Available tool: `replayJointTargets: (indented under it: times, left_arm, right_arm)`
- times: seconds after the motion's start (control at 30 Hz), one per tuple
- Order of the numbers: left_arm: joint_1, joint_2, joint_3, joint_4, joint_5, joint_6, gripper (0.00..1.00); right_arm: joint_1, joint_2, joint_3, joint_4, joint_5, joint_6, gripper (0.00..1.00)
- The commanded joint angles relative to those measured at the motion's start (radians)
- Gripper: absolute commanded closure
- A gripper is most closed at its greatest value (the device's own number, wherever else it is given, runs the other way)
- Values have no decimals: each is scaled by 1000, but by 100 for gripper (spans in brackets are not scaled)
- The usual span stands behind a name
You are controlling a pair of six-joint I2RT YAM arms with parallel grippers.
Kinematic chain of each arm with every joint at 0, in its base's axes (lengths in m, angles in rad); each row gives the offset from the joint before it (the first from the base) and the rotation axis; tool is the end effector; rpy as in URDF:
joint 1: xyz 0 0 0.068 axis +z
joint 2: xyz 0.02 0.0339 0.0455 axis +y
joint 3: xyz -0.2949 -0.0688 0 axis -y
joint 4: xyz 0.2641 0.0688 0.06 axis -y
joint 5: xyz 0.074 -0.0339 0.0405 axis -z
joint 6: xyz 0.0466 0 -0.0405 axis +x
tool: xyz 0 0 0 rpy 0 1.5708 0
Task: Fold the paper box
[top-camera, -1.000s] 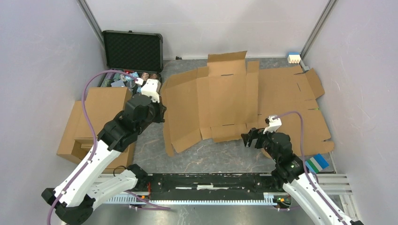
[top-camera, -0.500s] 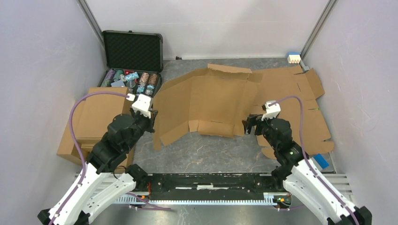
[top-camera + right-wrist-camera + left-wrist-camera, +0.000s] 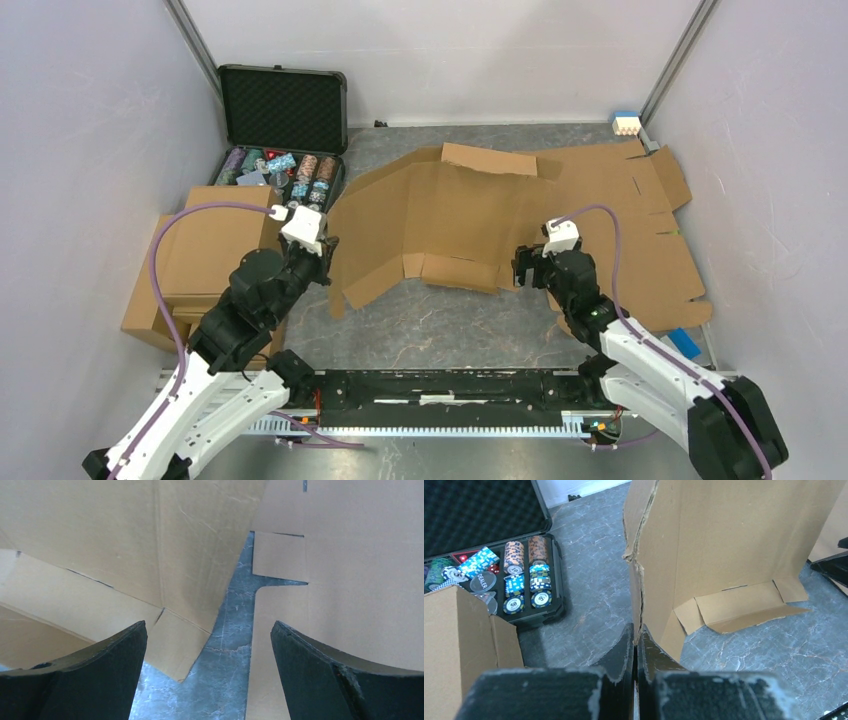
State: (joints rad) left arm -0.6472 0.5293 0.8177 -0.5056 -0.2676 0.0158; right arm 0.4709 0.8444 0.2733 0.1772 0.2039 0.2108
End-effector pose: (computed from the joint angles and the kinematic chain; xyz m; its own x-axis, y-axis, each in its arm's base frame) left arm 0.1014 -0.0612 0.3694 -0.1660 0.1445 -0.9755 0.3782 0.9229 0.0724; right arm 0.1729 0.0774 0.1958 -0.3926 0.0301 -0.9192 -0.1999 0.9728 0.1172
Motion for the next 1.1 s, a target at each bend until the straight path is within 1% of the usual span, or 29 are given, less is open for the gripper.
replayJointTargets:
  times: [0.0,0.07,0.2,0.27,0.3,0.4,0.5,0.7,0.93,1.07]
  left_arm:
    - [2,2,-7,58,23,-53,98]
    - [2,-2,-13,61,26,-70,98]
    - [3,21,-8,48,18,-123,98]
    - [3,41,-2,36,23,-132,98]
    - [3,46,1,32,22,-139,98]
    - [3,51,6,37,29,-173,98]
    - [3,55,14,37,37,-217,98]
    - [3,64,30,34,43,-228,98]
    - [3,106,85,1,62,-259,98]
    - [3,134,127,-28,89,-305,98]
  right_arm:
    - [1,86,28,62,94,-21,2]
    - [1,108,3,75,63,-45,2]
    - [1,112,-87,208,-132,-89,2]
    - [1,120,-101,245,-193,-93,2]
    - [2,127,-101,254,-200,-93,2]
    - [7,160,-84,246,-201,-102,2]
    - [37,203,-54,200,-186,-121,2]
    - [125,181,-79,194,-113,-167,2]
    - [165,227,-53,191,-67,-192,2]
    - [175,248,-53,194,-57,-197,2]
